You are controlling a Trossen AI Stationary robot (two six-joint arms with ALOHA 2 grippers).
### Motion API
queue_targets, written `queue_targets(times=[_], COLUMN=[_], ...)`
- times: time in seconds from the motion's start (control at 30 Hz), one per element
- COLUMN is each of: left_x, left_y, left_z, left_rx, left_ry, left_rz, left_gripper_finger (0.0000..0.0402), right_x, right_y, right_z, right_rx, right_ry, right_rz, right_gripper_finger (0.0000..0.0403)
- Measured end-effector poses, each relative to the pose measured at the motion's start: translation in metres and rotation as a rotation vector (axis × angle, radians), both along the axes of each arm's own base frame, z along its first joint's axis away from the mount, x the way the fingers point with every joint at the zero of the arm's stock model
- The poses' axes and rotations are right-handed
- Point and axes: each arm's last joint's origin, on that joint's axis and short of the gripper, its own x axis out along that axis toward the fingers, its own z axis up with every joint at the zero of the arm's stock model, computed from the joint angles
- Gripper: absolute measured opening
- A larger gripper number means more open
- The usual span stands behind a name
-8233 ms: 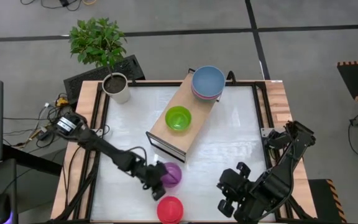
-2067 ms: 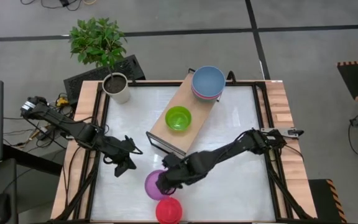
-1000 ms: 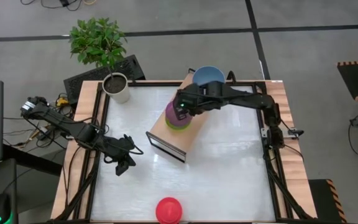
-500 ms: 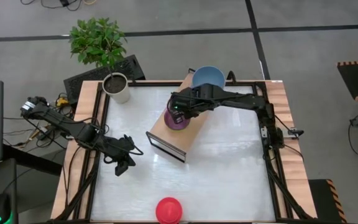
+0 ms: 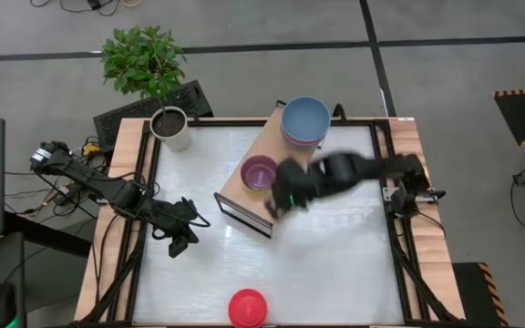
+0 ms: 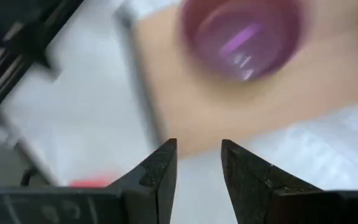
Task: Place and stack bowls onto a shelf
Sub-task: Stack the orange bowl into the purple bowl
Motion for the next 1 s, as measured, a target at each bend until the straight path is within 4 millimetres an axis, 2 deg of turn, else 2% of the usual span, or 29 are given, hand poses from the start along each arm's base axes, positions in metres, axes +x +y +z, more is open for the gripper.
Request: queue_targets(times=[0.13, 0.27, 0.43, 0.57, 0.67, 0.87, 1.0], left_x=[0.0, 0.0, 0.001, 0.001, 0.001, 0.0, -0.002], left_y=[0.0, 0.001, 0.002, 0.003, 0.003, 0.003, 0.004], left_z=[0.0, 0.0, 0.0, 0.0, 0.0, -0.002, -0.003], left_rx=[0.0, 0.021, 0.051, 0.069, 0.08, 0.076, 0.082], left_ry=[0.0, -0.008, -0.025, -0.031, -0.034, -0.007, 0.014], left_rz=[0.0, 0.024, 0.067, 0.085, 0.078, 0.058, 0.053], left_gripper_finger=[0.0, 0.0, 0.0003, 0.0023, 0.0044, 0.0079, 0.0088], right_x=[0.004, 0.014, 0.037, 0.059, 0.071, 0.089, 0.093], right_y=[0.069, 0.128, 0.173, 0.187, 0.187, 0.188, 0.192], right_z=[-0.018, -0.054, -0.107, -0.146, -0.167, -0.213, -0.227], right_rx=[0.022, 0.038, 0.072, 0.109, 0.132, 0.182, 0.231], right_ry=[-0.011, 0.01, 0.046, 0.067, 0.099, 0.18, 0.202], right_rz=[0.11, 0.173, 0.227, 0.264, 0.293, 0.316, 0.336], right_gripper_finger=[0.0154, 0.0157, 0.0185, 0.022, 0.0235, 0.0237, 0.0236])
